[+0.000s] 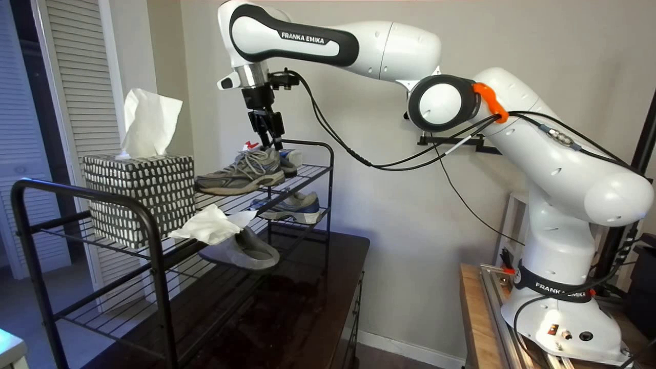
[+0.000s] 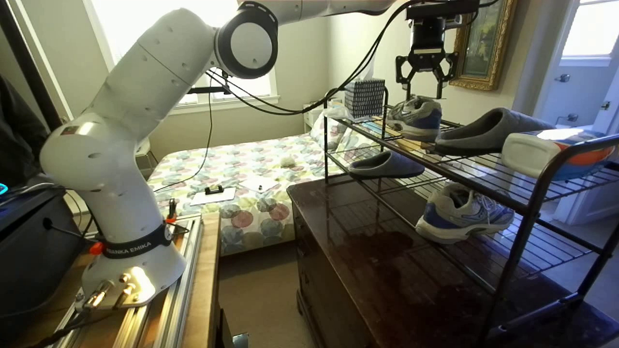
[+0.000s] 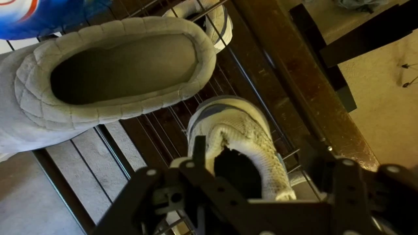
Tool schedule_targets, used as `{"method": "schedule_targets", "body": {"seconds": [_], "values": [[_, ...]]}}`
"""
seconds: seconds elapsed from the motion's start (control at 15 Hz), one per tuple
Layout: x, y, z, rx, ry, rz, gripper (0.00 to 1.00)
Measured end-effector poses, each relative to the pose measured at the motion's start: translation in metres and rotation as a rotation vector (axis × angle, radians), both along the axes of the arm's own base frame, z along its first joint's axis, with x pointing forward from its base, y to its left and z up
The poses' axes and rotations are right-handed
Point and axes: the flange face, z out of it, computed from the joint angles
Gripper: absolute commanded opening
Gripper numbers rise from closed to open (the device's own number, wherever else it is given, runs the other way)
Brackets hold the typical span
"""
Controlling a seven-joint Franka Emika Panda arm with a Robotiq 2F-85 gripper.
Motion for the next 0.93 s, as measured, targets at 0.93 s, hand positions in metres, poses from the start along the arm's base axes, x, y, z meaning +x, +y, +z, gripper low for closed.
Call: {"method": "schedule_targets", "body": {"seconds": [0.93], "values": [[-0.010, -0.010, 0.035, -0.057, -0.132, -0.279, 1.00]]}}
